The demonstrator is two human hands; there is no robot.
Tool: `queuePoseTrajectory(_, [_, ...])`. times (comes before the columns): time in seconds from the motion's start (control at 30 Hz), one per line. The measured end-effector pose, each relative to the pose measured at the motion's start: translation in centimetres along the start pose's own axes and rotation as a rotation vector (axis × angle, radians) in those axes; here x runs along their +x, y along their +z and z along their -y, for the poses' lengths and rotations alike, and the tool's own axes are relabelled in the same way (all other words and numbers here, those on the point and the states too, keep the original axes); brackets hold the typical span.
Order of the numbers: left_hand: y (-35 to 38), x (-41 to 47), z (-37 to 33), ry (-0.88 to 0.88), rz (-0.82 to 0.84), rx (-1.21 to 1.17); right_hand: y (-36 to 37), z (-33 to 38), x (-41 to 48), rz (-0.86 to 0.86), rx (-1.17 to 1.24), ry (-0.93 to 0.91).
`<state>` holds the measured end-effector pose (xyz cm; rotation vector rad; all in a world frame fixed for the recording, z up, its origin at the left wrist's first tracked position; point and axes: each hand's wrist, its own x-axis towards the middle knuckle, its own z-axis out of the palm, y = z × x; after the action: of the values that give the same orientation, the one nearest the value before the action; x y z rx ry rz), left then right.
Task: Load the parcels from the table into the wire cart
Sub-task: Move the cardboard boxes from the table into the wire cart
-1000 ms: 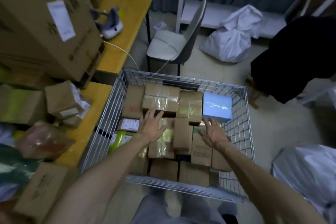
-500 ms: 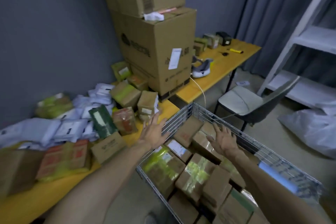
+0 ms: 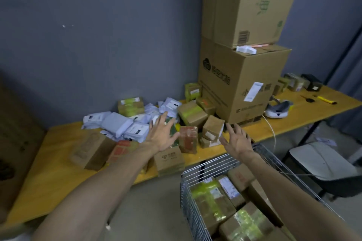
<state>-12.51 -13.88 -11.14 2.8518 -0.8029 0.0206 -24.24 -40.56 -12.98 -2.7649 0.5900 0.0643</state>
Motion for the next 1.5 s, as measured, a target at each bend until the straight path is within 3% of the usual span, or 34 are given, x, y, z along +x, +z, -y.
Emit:
queuePoseTrajectory(0.37, [-4.7, -3.5, 16.3, -0.133, -0.032, 0.040, 2.8, 17.1, 3.4, -0.063, -0.065, -0.134])
queuePoseTrajectory(0.63, [-4.5, -5.6, 24.2, -0.211, -0.048, 0.055, 5.9, 25.7, 4.4, -0.048, -0.138, -0.254])
queuePoseTrajectory(1.13, [2.8, -5.4, 27.9, -0.328, 0.114, -0.074, 16.4, 29.2, 8.6, 0.208, -0.062, -0.334])
queuePoseTrajectory(1.33, [6.8, -4.7, 29.2, -0.420, 0.225, -0.209, 20.4, 29.0, 10.0, 0.392, 0.074, -0.326])
queuePoseTrajectory(1.5, [11.0, -4.7, 29.7, -0.437, 0.368, -0.286, 23.9, 27.8, 9.3, 0.436, 0.231, -0.267])
